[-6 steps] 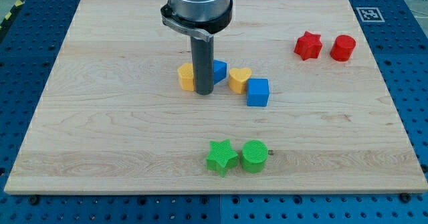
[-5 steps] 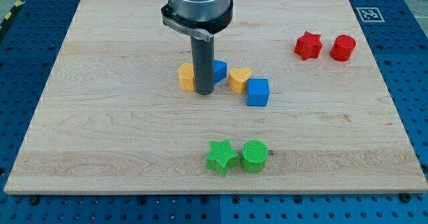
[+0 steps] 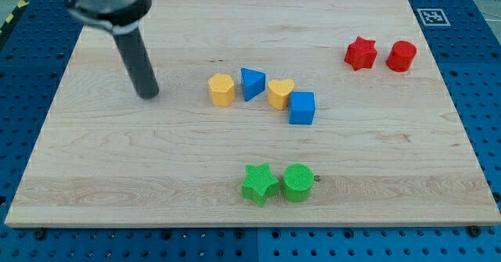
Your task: Separate the yellow heart from blue blocks
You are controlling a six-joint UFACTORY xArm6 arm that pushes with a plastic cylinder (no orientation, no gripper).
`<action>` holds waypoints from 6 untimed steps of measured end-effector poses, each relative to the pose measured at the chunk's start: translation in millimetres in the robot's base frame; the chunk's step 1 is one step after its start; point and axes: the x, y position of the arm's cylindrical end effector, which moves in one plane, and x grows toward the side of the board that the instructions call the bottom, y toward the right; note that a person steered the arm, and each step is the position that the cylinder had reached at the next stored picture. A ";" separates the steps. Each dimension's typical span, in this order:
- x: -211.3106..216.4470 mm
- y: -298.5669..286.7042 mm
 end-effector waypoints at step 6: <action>72.8 171.2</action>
